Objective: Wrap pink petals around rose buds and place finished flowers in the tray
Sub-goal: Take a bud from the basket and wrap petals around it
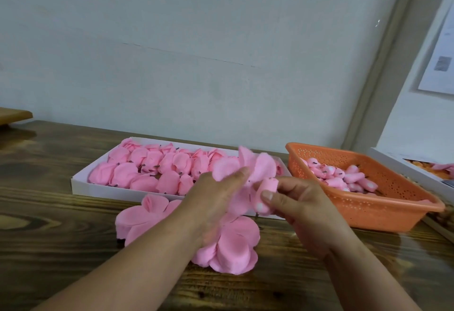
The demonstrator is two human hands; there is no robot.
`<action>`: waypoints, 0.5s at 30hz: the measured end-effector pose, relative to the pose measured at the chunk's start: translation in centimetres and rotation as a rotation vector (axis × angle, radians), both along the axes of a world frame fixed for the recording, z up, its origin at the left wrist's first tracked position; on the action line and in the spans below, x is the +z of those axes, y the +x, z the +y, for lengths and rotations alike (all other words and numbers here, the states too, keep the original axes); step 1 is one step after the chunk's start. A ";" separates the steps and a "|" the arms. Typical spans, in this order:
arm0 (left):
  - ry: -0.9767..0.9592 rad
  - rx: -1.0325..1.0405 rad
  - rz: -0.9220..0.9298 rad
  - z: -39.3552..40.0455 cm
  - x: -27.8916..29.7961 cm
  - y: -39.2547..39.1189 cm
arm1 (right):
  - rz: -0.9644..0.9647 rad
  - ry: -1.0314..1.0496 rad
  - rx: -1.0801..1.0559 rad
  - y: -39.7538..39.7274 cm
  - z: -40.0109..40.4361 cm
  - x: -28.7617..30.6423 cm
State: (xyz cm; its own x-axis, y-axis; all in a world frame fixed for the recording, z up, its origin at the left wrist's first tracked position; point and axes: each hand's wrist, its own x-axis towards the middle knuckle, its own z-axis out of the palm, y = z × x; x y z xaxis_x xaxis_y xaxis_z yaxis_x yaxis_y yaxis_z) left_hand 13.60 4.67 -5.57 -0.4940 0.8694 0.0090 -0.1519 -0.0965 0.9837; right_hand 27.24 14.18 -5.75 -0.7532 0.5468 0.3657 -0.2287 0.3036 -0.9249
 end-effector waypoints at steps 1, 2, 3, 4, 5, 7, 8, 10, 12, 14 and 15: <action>-0.001 0.031 -0.031 0.1 0.0 -0.2 | -0.006 0.035 0.005 0.1 -0.1 0.1; -0.010 0.064 -0.053 0.1 -0.1 -0.4 | 0.002 0.064 -0.005 0.3 0.0 0.3; -0.015 0.102 -0.059 0.2 0.0 -0.6 | 0.027 0.086 -0.036 0.5 0.1 0.5; -0.009 0.139 -0.056 0.2 0.0 -0.8 | 0.064 0.108 -0.096 0.7 0.3 0.7; -0.003 0.164 -0.053 0.2 0.1 -0.9 | 0.108 0.133 -0.173 0.8 0.5 0.8; -0.004 0.180 -0.054 0.1 0.2 -0.8 | 0.203 0.174 -0.260 1.0 0.4 1.0; -0.013 0.180 -0.052 0.1 0.1 -0.6 | 0.247 0.188 -0.254 0.9 0.1 1.1; -0.051 0.173 -0.051 0.2 -0.1 -0.4 | 0.277 0.267 -0.245 0.8 -0.6 1.1; -0.072 0.161 -0.062 0.3 -0.2 -0.1 | 0.242 0.376 -0.277 0.7 -1.3 1.1; -0.077 0.136 -0.063 0.3 -0.3 0.1 | 0.185 0.450 -0.320 0.6 -1.5 1.2; -0.079 0.124 -0.058 0.3 -0.3 0.3 | 0.153 0.498 -0.341 0.5 -1.6 1.2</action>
State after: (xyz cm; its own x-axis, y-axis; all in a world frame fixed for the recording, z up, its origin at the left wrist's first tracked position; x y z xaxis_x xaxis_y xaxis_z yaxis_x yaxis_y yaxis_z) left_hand 13.88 4.98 -5.89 -0.5957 0.7983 -0.0885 -0.2001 -0.0407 0.9789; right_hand 27.70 12.57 -4.58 -0.4853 0.4834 0.7286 -0.1616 0.7693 -0.6181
